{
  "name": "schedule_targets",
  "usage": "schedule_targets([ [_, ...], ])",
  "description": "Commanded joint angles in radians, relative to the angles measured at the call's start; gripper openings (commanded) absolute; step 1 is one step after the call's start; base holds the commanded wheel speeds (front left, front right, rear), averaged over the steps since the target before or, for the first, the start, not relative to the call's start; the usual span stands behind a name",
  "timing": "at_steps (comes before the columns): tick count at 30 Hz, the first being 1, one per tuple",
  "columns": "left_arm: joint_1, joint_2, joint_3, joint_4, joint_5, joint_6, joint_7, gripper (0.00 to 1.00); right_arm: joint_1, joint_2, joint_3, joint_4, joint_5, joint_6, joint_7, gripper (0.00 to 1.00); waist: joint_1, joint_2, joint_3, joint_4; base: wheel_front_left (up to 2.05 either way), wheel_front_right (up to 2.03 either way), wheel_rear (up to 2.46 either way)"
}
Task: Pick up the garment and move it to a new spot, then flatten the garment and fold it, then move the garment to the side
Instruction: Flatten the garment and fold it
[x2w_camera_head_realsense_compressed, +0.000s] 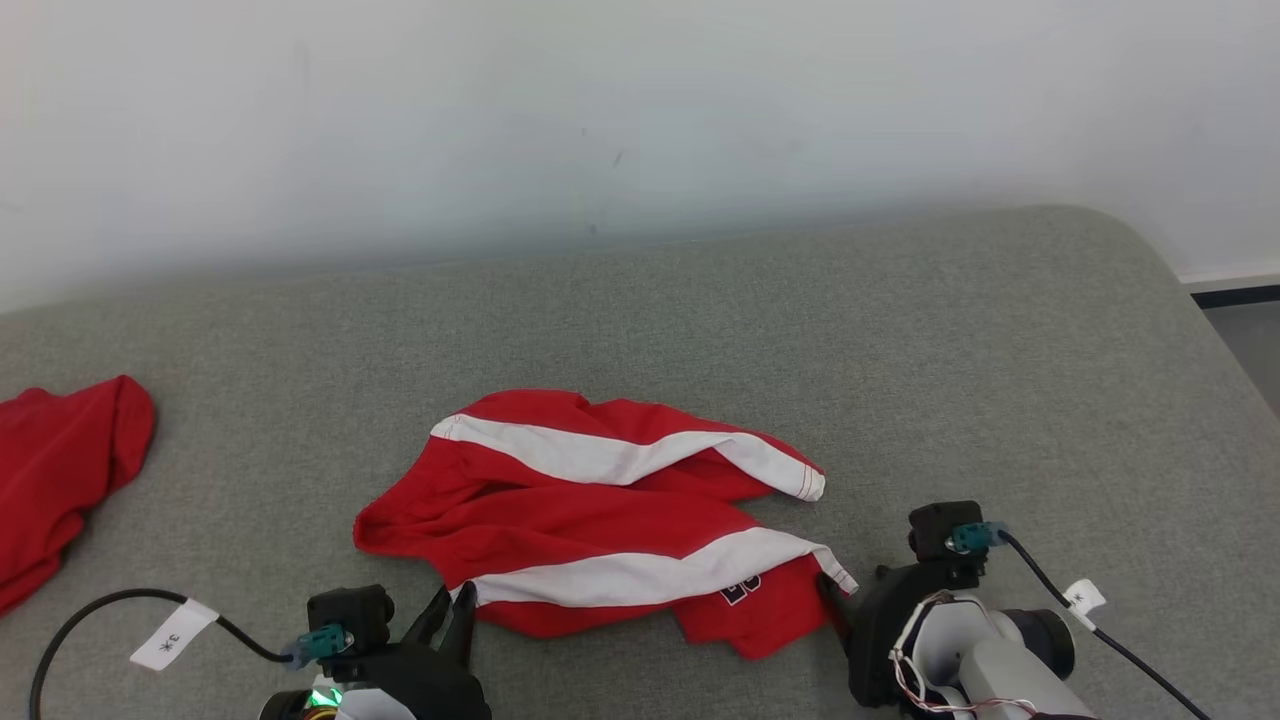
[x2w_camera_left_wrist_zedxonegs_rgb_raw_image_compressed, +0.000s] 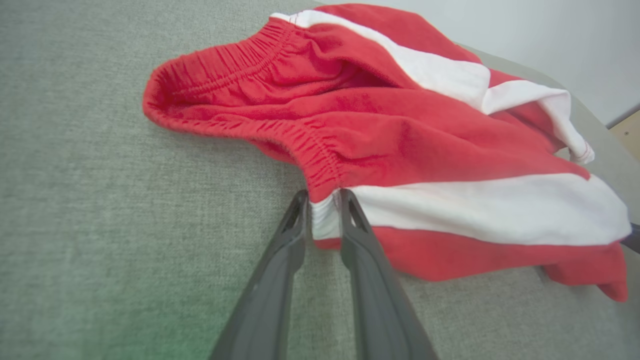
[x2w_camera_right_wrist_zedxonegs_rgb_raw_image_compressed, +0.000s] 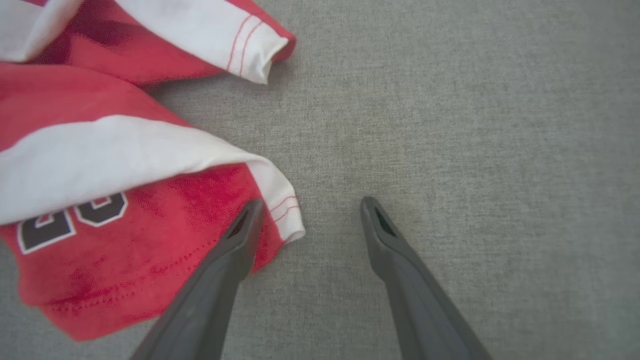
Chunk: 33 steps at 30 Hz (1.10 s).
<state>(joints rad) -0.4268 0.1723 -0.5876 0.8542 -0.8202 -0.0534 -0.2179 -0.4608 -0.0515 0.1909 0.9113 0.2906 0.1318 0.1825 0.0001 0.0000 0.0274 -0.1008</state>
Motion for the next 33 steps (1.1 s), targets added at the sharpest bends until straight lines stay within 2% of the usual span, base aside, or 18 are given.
schedule_targets([
  [1,0.001,0.004,-0.001,-0.004,-0.014,-0.001,0.003,0.33,-0.007,0.002,0.025,0.002,0.015,-0.002,0.01,1.0,-0.0001,0.0,0.006,0.004,0.0,0.0,0.0],
  [3,-0.001,0.005,-0.002,-0.007,-0.015,0.001,0.004,0.33,-0.014,0.002,0.053,0.001,0.038,-0.002,0.022,0.98,-0.0001,0.0,0.011,0.006,0.0,0.0,0.0],
  [6,-0.004,0.005,-0.003,-0.012,-0.018,0.002,0.005,0.33,-0.024,0.002,0.064,0.02,0.06,-0.002,0.035,0.74,-0.0001,0.0,0.018,0.012,0.0,0.0,0.0],
  [7,-0.005,0.006,-0.003,-0.013,-0.018,0.002,0.006,0.33,-0.025,0.002,0.064,0.031,0.058,-0.002,0.041,0.56,-0.0001,0.0,0.019,0.014,0.0,0.0,0.0],
  [8,-0.005,0.005,-0.004,-0.013,-0.019,0.002,0.006,0.33,-0.026,0.003,0.063,0.043,0.055,-0.002,0.046,0.48,-0.0001,0.0,0.021,0.016,0.0,0.0,0.0],
  [11,-0.006,0.008,-0.003,-0.017,-0.018,0.005,0.007,0.33,-0.027,0.003,0.056,0.079,0.057,-0.002,0.055,0.47,-0.0001,0.0,0.023,0.022,0.0,0.0,0.0],
  [13,-0.005,0.009,-0.002,-0.017,-0.018,0.006,0.006,0.33,-0.03,0.002,0.042,0.096,0.043,-0.002,0.046,0.49,-0.0001,0.0,0.023,0.022,0.0,0.0,0.0],
  [14,-0.003,0.01,-0.001,-0.018,-0.019,0.007,0.005,0.33,-0.031,0.002,0.031,0.105,0.037,-0.003,0.04,0.53,-0.0001,0.0,0.022,0.022,0.0,0.0,0.0],
  [16,0.001,0.012,0.0,-0.018,-0.022,0.008,0.004,0.33,-0.031,-0.001,0.007,0.124,0.025,-0.003,0.029,0.71,-0.0001,0.0,0.019,0.02,0.0,0.0,0.0],
  [17,0.004,0.012,0.0,-0.018,-0.023,0.008,0.004,0.33,-0.031,-0.003,-0.006,0.133,0.014,-0.003,0.021,0.75,-0.0001,0.0,0.017,0.019,0.0,0.0,0.0],
  [18,0.006,0.013,0.001,-0.019,-0.024,0.009,0.004,0.33,-0.033,-0.004,-0.021,0.143,0.004,-0.004,0.013,0.82,-0.0001,0.0,0.015,0.018,0.0,0.0,0.0],
  [22,0.011,0.016,0.001,-0.021,-0.029,0.01,0.004,0.34,-0.036,-0.007,-0.056,0.171,-0.021,-0.005,0.002,0.82,-0.0001,0.0,0.01,0.014,0.0,0.0,0.0],
  [24,0.013,0.017,0.001,-0.023,-0.03,0.011,0.003,0.34,-0.037,-0.007,-0.06,0.184,-0.025,-0.005,0.005,0.73,-0.0001,0.0,0.008,0.013,0.0,0.0,0.0],
  [26,0.014,0.017,0.0,-0.026,-0.031,0.013,0.004,0.34,-0.04,-0.007,-0.063,0.196,-0.022,-0.005,0.009,0.51,-0.0001,0.0,0.007,0.013,0.0,0.0,0.0],
  [27,0.014,0.016,-0.001,-0.027,-0.031,0.013,0.004,0.34,-0.041,-0.006,-0.062,0.202,-0.02,-0.005,0.01,0.44,-0.0001,0.0,0.007,0.013,0.0,0.0,0.0],
  [29,0.013,0.016,-0.002,-0.028,-0.032,0.013,0.006,0.34,-0.041,-0.004,-0.06,0.208,-0.01,-0.004,0.016,0.4,-0.0001,0.0,0.007,0.014,0.0,0.0,0.0],
  [32,0.012,0.015,-0.005,-0.031,-0.032,0.015,0.01,0.34,-0.037,0.0,-0.04,0.221,0.014,-0.003,0.026,0.06,-0.0001,0.0,0.007,0.018,0.0,0.0,0.0],
  [33,0.013,0.015,-0.006,-0.032,-0.033,0.016,0.011,0.34,-0.038,0.0,-0.032,0.221,0.023,-0.004,0.024,0.0,-0.0001,0.0,0.007,0.019,0.0,0.0,0.0],
])
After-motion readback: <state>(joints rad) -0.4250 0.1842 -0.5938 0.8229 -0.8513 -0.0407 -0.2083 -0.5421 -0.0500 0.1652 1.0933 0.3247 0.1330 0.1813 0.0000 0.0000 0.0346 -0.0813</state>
